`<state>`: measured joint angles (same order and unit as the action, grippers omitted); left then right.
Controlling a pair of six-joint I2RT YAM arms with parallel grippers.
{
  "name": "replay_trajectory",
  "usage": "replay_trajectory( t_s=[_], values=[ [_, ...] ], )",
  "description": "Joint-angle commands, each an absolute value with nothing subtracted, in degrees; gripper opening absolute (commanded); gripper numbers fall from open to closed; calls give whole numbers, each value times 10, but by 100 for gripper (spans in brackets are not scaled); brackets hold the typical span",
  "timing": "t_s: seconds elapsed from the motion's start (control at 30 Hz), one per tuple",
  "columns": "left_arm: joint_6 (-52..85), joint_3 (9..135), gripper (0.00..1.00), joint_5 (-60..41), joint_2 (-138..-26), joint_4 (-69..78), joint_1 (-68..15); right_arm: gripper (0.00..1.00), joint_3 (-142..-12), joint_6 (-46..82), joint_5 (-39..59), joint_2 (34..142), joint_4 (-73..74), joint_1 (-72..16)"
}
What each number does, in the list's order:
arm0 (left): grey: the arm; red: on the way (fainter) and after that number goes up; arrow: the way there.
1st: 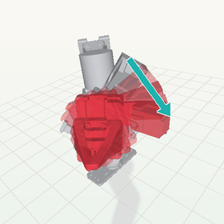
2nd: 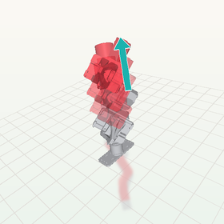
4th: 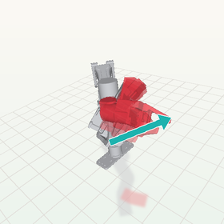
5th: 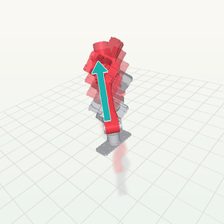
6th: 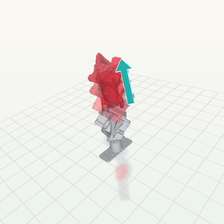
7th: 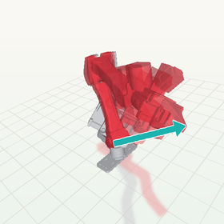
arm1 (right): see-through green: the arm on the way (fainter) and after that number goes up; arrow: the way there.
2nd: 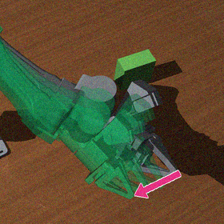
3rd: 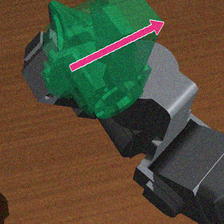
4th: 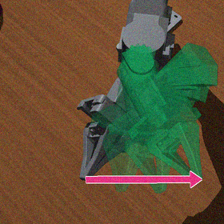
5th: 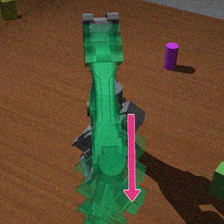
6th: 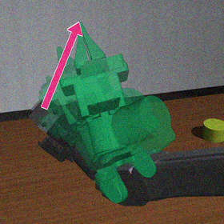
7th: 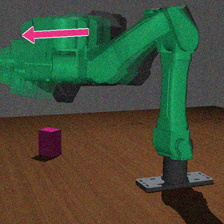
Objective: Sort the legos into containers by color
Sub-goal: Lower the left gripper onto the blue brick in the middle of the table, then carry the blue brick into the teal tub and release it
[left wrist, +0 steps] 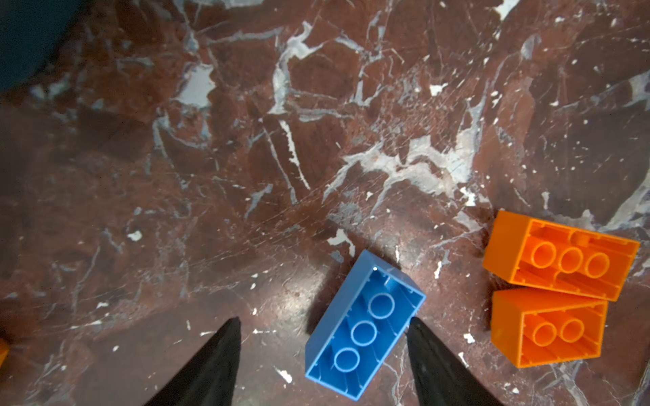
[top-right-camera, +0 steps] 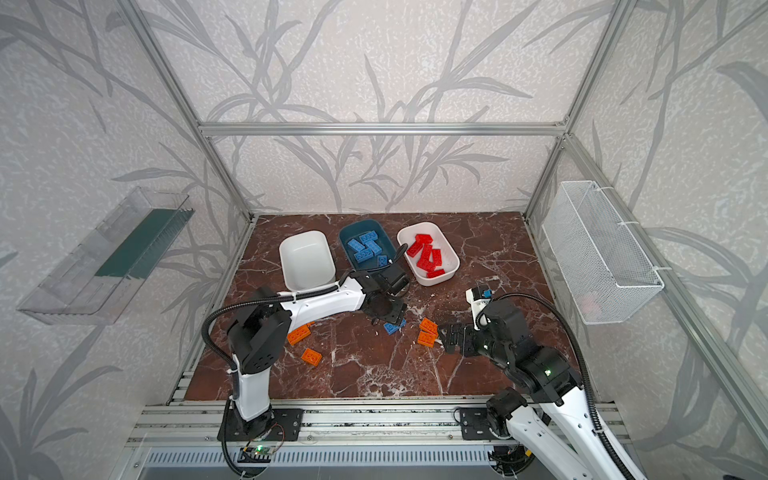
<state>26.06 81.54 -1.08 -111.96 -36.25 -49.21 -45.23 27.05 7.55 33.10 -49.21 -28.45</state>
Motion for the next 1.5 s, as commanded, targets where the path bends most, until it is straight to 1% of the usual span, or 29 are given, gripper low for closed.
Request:
replay_trajectory(
  t_s=[0.0,0.3,0.63,0.73,0.83,1.0,1.1,1.13,1.17,1.3,1.4,1.47],
  values=[
    [235,805,74,-40,-1123,-330,-496,99,-454,285,71,321,-522,-284],
    [230,776,74,-67,-1122,-308,-512,99,-465,285,59,323,-546,-284],
    [226,750,73,-33,-1128,-312,-525,99,-467,286,63,341,-532,-284],
    [225,754,68,-26,-1132,-312,-524,99,-470,283,64,347,-528,-284],
    [222,767,59,-19,-1143,-321,-522,99,-471,280,64,354,-526,-284],
    [218,797,47,-17,-1166,-340,-513,99,-469,275,66,359,-515,-284],
    [222,810,30,-11,-1169,-355,-505,99,-470,273,64,364,-511,-284],
    [223,814,22,-5,-1164,-363,-503,99,-472,271,64,367,-510,-284],
    [223,819,18,4,-1156,-372,-501,99,-473,268,64,370,-508,-284],
    [234,857,18,35,-1107,-410,-477,99,-477,262,65,389,-492,-283],
    [250,896,18,30,-1083,-419,-426,99,-476,257,73,412,-466,-284],
    [252,945,19,33,-1098,-444,-386,99,-477,252,78,433,-451,-284]
  ],
)
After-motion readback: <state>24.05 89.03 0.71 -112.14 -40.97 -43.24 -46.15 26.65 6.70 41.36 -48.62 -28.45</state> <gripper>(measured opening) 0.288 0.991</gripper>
